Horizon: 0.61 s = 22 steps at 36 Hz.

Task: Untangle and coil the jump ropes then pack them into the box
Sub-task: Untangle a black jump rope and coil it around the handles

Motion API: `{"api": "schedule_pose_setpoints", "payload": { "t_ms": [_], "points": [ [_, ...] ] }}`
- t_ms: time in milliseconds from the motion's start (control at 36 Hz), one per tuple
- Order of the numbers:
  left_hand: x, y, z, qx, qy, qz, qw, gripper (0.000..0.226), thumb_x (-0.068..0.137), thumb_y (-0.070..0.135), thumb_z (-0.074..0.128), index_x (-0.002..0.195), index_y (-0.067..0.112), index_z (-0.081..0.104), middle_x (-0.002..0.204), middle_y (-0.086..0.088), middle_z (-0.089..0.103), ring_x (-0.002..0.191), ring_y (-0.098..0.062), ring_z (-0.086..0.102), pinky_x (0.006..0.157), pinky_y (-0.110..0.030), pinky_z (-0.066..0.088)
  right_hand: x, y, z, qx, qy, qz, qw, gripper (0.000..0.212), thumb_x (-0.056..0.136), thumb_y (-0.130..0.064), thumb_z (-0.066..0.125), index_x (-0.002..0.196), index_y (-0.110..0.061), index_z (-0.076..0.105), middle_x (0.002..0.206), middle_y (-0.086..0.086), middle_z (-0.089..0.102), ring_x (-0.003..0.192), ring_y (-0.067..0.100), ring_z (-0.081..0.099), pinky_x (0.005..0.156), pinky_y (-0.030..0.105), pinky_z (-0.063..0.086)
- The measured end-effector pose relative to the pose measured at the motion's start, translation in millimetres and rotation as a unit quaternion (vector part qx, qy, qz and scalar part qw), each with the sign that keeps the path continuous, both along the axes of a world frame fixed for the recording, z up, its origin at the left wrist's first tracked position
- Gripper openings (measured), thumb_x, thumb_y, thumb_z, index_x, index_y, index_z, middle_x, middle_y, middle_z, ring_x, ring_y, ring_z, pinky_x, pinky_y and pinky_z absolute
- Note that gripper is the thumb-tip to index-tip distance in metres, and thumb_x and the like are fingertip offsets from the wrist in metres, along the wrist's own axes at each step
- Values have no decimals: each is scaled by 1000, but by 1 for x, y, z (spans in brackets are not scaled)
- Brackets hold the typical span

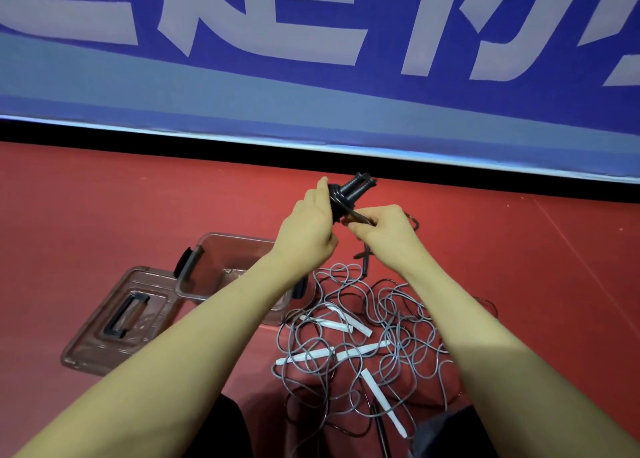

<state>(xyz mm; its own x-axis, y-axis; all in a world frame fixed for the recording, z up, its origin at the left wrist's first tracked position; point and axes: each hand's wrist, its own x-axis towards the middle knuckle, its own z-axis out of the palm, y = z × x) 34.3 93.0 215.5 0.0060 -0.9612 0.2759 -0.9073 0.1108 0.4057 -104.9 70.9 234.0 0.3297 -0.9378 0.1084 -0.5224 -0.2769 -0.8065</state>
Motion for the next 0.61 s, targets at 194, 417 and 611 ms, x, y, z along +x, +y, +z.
{"api": "schedule_pose_setpoints", "payload": {
  "t_ms": [194,417,611],
  "points": [
    [3,2,4,8,-38,81,996,47,81,9,56,125,8,38,110,-13,47,93,-36,50,63,-37,33,8,4,5,-4,62,41,997,19,86,-3,53,81,-11,69,81,2,73,82,21,65,77,30,48],
    [10,1,3,43,-130,124,983,30,88,9,52,114,8,37,107,-11,51,93,-35,56,59,-36,32,4,13,14,-90,193,18,977,22,86,-18,51,65,-21,45,73,4,62,124,30,49,104,35,35],
    [16,-2,4,69,-76,132,986,35,86,10,54,116,7,36,106,-13,53,91,-37,59,61,-37,36,7,19,17,-98,109,30,989,8,81,-22,57,76,-20,63,63,-3,59,69,26,57,69,39,50]
  ]
}}
